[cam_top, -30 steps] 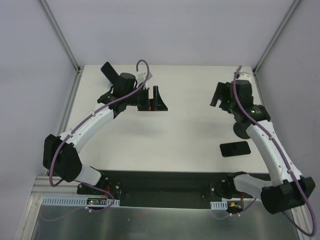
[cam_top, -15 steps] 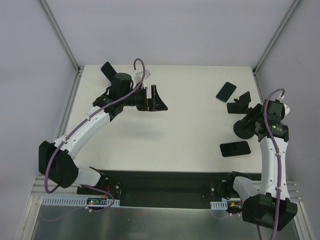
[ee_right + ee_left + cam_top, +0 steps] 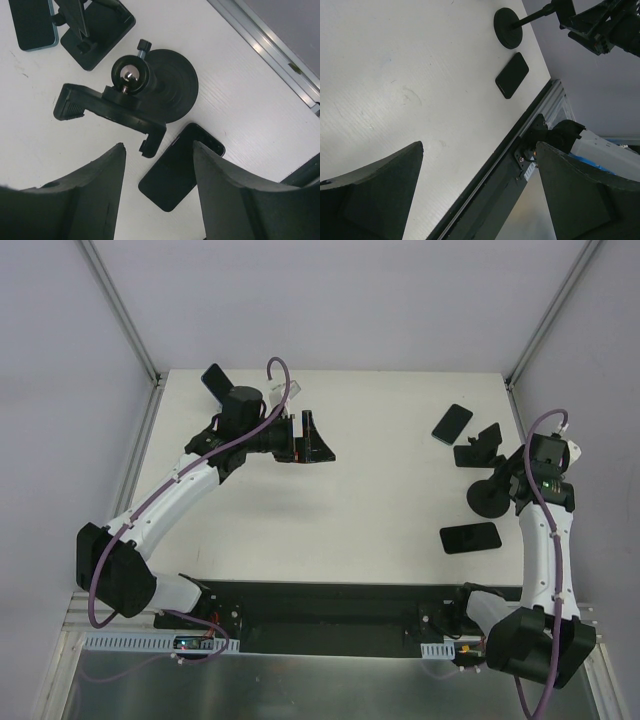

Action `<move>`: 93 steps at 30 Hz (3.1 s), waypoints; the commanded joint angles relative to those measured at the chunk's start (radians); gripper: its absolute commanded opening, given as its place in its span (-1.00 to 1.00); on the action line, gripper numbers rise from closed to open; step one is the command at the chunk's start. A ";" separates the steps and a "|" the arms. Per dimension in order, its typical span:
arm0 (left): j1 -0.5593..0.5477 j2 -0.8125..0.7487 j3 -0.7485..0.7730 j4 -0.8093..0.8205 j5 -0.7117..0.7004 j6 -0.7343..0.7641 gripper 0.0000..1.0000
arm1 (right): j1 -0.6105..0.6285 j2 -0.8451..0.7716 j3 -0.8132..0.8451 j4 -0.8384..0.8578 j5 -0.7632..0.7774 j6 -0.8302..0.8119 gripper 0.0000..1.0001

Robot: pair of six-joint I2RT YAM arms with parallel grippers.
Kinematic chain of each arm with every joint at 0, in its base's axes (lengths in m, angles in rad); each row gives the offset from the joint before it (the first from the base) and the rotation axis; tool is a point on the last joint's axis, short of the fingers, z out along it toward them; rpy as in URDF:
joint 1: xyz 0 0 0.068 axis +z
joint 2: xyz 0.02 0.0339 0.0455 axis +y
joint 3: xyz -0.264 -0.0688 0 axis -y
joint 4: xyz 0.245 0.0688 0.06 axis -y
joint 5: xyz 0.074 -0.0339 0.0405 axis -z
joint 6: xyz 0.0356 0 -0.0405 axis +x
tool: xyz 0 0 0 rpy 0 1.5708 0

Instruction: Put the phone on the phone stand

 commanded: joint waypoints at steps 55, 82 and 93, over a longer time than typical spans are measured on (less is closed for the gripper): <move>0.085 -0.038 -0.015 0.041 0.042 0.082 0.90 | 0.901 0.203 0.219 0.127 -0.295 -0.281 -0.98; 0.186 0.023 -0.077 0.219 0.223 -0.117 0.93 | 0.964 0.159 0.282 -0.074 0.042 -0.133 0.93; 0.174 -0.018 -0.086 0.222 0.194 -0.110 0.92 | 0.701 -0.121 -0.011 -0.215 0.215 0.151 0.93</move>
